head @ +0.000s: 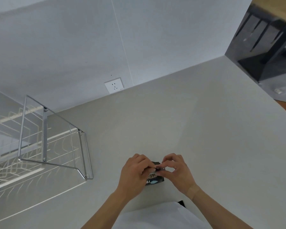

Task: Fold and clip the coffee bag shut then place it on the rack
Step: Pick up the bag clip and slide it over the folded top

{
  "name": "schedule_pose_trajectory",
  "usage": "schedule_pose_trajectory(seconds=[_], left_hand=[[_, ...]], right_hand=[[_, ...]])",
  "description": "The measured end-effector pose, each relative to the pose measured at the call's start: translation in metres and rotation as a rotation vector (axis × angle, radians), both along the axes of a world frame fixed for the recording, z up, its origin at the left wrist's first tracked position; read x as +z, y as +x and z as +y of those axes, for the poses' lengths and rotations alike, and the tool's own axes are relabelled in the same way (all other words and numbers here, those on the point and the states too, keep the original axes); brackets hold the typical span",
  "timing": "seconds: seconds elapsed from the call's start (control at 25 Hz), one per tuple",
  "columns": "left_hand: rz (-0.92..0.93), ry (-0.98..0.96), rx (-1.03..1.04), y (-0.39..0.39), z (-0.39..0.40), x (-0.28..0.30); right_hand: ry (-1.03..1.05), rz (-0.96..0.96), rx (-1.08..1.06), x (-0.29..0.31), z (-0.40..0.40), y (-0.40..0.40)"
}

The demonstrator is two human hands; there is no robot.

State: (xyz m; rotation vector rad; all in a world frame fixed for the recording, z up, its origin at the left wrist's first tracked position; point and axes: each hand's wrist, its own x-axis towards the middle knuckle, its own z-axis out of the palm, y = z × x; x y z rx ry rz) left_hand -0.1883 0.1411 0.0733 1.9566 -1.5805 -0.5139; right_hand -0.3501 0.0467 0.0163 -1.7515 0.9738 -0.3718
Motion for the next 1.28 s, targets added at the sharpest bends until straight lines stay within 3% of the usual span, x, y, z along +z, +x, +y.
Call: schedule_pose_trajectory(seconds=[0.28, 0.48, 0.72, 0.92, 1.28], left_hand=[[-0.056, 0.035, 0.038, 0.02, 0.006, 0.001], [0.134, 0.125, 0.188, 0.055, 0.043, -0.006], [0.339, 0.042, 0.346, 0.056, 0.065, -0.012], [0.392, -0.022, 0.328, 0.047, 0.065, -0.015], [0.509, -0.022, 0.427, 0.042, 0.065, -0.026]], right_hand=[[-0.066, 0.103, 0.028, 0.01, -0.005, -0.001], [-0.141, 0.137, 0.13, 0.031, -0.007, 0.01], [-0.314, 0.173, 0.316, 0.052, -0.005, 0.04], [-0.503, 0.198, 0.51, 0.059, 0.01, 0.069], [-0.419, 0.194, 0.378, 0.058, 0.025, 0.073]])
